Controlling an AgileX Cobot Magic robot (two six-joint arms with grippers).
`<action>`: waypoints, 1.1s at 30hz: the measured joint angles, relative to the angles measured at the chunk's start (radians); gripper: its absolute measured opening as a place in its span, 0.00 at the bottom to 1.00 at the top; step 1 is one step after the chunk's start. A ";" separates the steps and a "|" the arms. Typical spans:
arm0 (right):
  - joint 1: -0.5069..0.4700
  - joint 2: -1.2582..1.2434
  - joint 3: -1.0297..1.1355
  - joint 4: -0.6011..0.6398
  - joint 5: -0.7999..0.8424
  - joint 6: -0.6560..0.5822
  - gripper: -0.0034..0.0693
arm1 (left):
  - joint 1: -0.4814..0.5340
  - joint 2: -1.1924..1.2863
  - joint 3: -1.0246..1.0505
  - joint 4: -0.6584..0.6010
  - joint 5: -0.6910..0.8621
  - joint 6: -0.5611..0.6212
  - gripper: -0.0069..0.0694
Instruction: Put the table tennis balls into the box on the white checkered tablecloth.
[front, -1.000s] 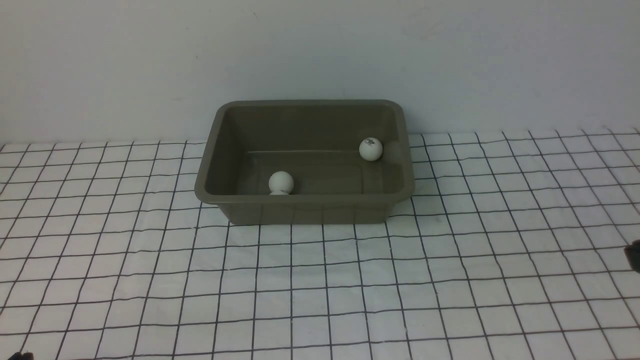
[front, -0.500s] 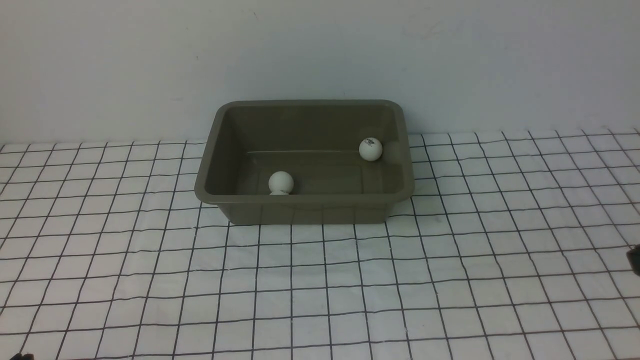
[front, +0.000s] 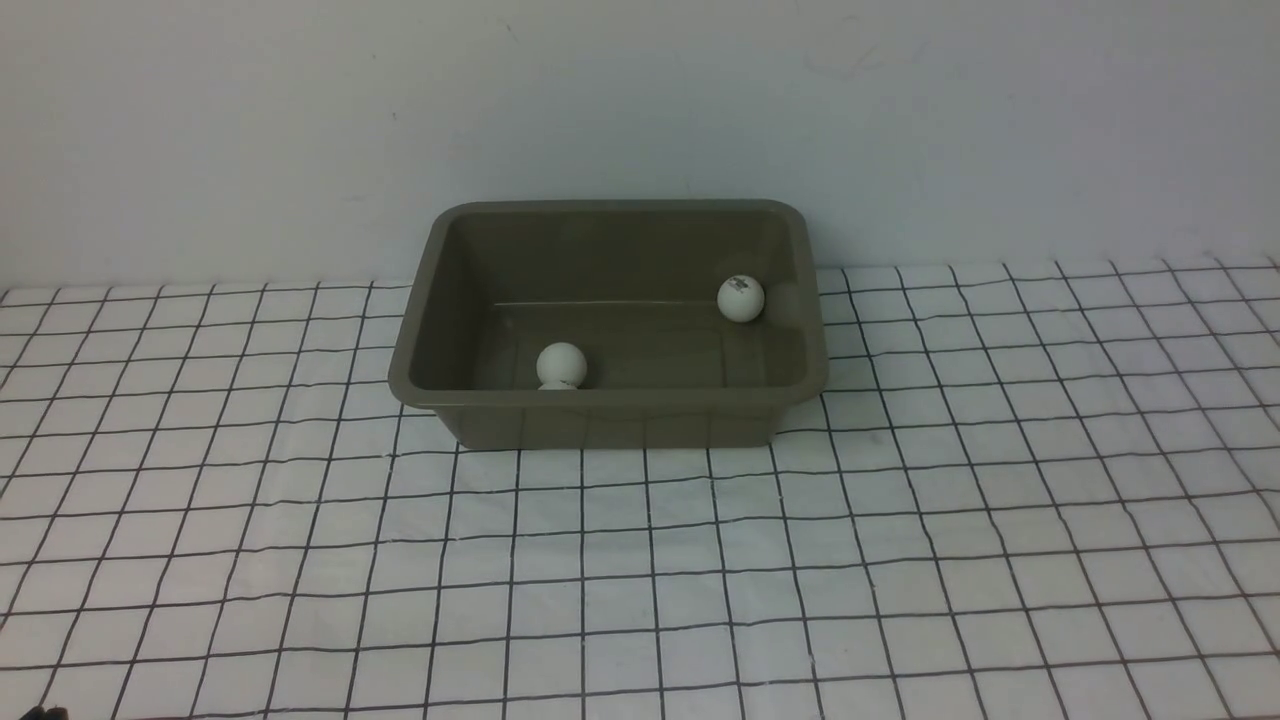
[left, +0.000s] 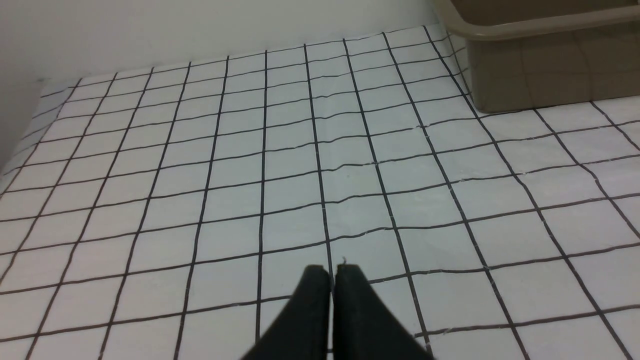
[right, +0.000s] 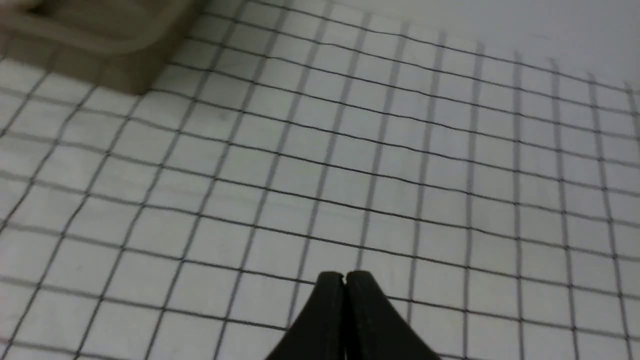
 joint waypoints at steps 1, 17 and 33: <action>-0.015 -0.010 0.007 0.002 -0.010 0.000 0.03 | 0.000 0.000 0.000 0.000 0.000 0.000 0.09; -0.093 -0.439 0.658 0.112 -0.691 0.024 0.03 | 0.002 0.000 0.000 0.000 0.000 0.000 0.09; -0.028 -0.484 0.715 0.151 -0.691 0.047 0.02 | 0.002 -0.001 0.000 0.000 0.000 0.000 0.09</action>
